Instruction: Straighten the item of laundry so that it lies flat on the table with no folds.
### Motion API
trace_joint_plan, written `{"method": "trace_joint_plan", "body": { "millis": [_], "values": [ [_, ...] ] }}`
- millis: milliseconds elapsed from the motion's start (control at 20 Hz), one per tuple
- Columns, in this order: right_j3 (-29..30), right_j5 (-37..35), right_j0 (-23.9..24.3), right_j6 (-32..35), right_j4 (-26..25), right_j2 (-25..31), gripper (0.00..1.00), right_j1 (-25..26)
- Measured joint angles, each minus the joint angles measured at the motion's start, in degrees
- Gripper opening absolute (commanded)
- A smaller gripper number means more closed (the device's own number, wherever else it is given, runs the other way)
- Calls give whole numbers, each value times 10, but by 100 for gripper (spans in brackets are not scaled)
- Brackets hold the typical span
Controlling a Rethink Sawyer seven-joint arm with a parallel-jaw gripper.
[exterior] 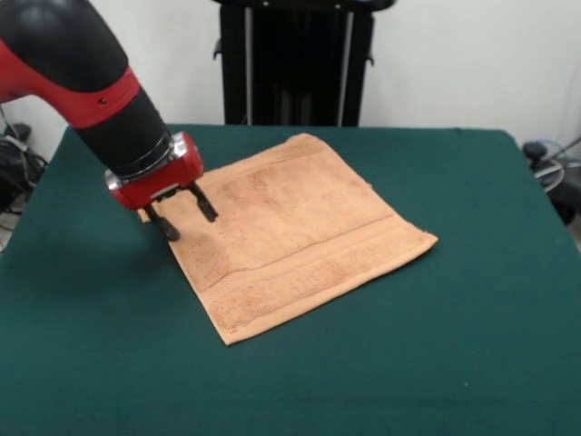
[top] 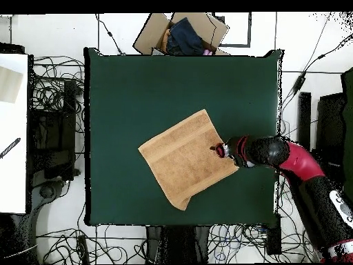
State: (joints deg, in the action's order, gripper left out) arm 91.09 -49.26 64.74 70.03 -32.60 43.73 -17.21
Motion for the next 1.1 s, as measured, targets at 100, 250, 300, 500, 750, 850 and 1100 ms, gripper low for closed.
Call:
{"method": "trace_joint_plan", "body": {
  "millis": [100, 250, 300, 500, 750, 850, 1100],
  "values": [
    [-19, -12, -4, -4, 0, 0, 100, 4],
    [-49, -30, -9, -13, 1, 0, 100, 13],
    [-62, -39, -10, -19, 1, 0, 100, 18],
    [-106, -70, -15, -40, 1, 0, 100, 36],
    [-146, -100, -21, -67, 1, 0, 100, 52],
    [-152, -104, -22, -72, 1, 0, 100, 54],
    [-167, -108, -24, -76, 4, 0, 100, 62]
  ]
}}
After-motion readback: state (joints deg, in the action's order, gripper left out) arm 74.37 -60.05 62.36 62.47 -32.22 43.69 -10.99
